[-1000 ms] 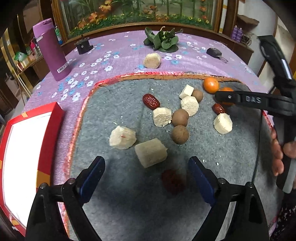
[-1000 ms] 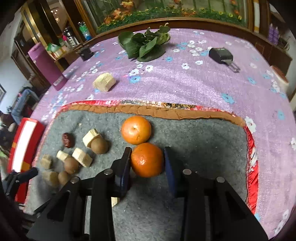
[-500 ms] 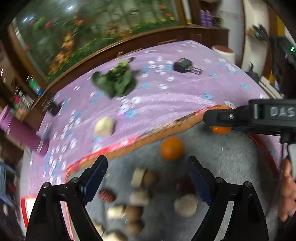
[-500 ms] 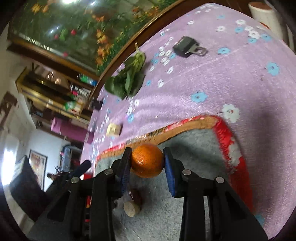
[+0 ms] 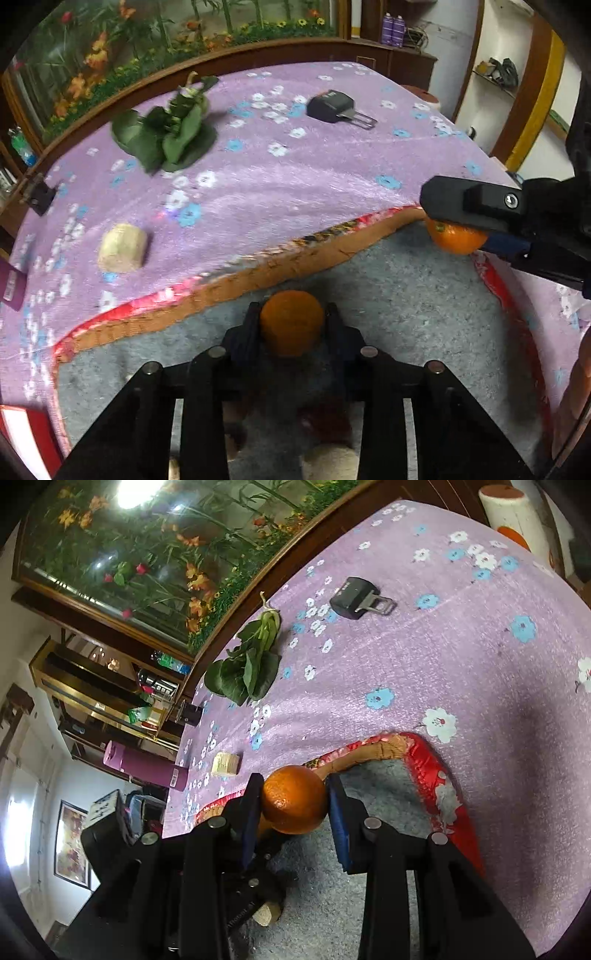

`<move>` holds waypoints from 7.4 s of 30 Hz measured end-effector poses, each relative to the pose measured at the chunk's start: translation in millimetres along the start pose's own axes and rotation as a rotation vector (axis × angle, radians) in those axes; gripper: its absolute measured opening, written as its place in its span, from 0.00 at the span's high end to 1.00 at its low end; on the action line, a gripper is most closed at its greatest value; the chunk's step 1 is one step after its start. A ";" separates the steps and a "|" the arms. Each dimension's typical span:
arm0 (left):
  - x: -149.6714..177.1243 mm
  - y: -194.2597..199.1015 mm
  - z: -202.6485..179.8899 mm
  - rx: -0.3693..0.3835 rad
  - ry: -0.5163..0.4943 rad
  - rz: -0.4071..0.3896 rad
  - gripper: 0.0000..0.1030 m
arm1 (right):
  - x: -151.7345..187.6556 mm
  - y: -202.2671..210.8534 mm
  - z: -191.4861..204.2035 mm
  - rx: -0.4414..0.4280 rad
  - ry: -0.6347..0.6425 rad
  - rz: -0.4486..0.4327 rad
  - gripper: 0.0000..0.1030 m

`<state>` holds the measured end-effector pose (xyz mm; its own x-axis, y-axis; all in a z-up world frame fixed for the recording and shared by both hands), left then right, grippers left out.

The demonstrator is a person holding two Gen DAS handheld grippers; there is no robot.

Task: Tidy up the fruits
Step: 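Grasp the larger tangerine with the right tool while the left tool grasps the other tangerine, then carry both tangerines onto the white tray and open both tools, then grasp a white rice cake with the right tool while the left tool grasps a beige cake block, then carry both cakes onto the white tray and open both tools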

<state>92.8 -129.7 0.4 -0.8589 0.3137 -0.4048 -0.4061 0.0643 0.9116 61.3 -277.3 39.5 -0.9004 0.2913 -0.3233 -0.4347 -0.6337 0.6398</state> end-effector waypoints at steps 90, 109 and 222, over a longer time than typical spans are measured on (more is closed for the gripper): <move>167.4 76.4 93.4 -0.092 0.317 -0.082 0.14 | 125.0 -65.6 82.3 0.436 0.496 0.133 0.51; 146.7 48.5 89.9 -0.084 0.358 -0.040 0.50 | 122.7 -58.4 76.6 0.399 0.492 0.077 0.70; 303.9 151.0 227.1 -0.554 0.547 -0.203 0.52 | 276.2 -152.1 246.5 -0.106 0.740 0.230 0.53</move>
<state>-158.7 190.5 31.3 -0.7245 -0.1716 -0.6676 -0.5431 -0.4543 0.7062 -125.8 76.2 24.8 -0.7046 -0.3857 -0.5957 -0.2012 -0.6964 0.6889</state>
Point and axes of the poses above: each gripper's, at about its wrist camera, not at the fingertips, and y roughly against the way its jaws point, z to its left, x to its underside, the point moved 3 cm from there along -y, roughly the way its jaws point, and after that the axes turned 9 degrees about z, right-handed, at the moved point
